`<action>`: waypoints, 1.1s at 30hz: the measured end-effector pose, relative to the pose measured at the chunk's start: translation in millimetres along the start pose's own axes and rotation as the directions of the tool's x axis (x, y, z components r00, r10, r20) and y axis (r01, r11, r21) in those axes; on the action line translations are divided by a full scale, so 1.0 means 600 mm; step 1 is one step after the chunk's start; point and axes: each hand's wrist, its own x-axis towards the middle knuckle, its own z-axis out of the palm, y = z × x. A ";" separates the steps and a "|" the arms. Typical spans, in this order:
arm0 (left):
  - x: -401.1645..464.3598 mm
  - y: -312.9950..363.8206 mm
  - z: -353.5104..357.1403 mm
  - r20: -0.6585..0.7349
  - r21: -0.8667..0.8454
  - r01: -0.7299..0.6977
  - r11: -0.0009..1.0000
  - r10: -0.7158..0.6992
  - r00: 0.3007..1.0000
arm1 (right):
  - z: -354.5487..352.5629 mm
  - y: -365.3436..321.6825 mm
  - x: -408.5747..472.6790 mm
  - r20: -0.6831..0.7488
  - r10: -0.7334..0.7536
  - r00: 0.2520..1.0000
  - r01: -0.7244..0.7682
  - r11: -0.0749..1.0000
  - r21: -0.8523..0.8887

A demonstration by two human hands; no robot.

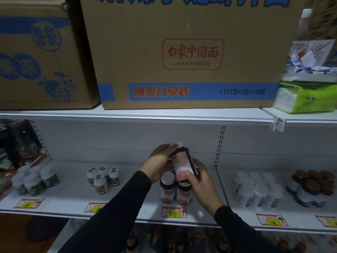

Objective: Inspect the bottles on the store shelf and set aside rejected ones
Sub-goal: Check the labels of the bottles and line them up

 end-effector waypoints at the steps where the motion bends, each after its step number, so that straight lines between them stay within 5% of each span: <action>1: 0.001 0.001 0.000 -0.017 -0.003 -0.002 1.000 0.002 1.000 | 0.002 -0.001 0.000 0.013 0.008 1.000 -0.008 1.000 0.003; 6: 0.001 -0.002 0.008 -0.122 -0.034 -0.023 0.999 0.019 0.992 | 0.004 0.004 0.005 0.002 0.002 1.000 -0.002 0.999 -0.050; 13: 0.002 0.003 0.001 -0.043 -0.028 0.048 0.998 -0.049 0.998 | 0.000 -0.003 0.005 0.012 0.005 1.000 -0.006 0.999 0.052; 20: 0.009 -0.006 0.003 -0.156 0.000 0.025 1.000 -0.024 0.987 | 0.000 -0.005 0.004 0.018 -0.032 0.999 0.032 0.999 -0.036; 27: 0.007 0.002 0.003 -0.049 0.035 0.036 0.999 -0.034 0.998 | -0.004 0.012 0.007 0.022 0.032 0.999 -0.033 0.999 0.041; 33: 0.002 -0.002 0.004 -0.130 0.014 0.012 1.000 -0.010 0.991 | -0.003 0.009 0.006 0.064 0.038 0.997 -0.040 0.999 0.031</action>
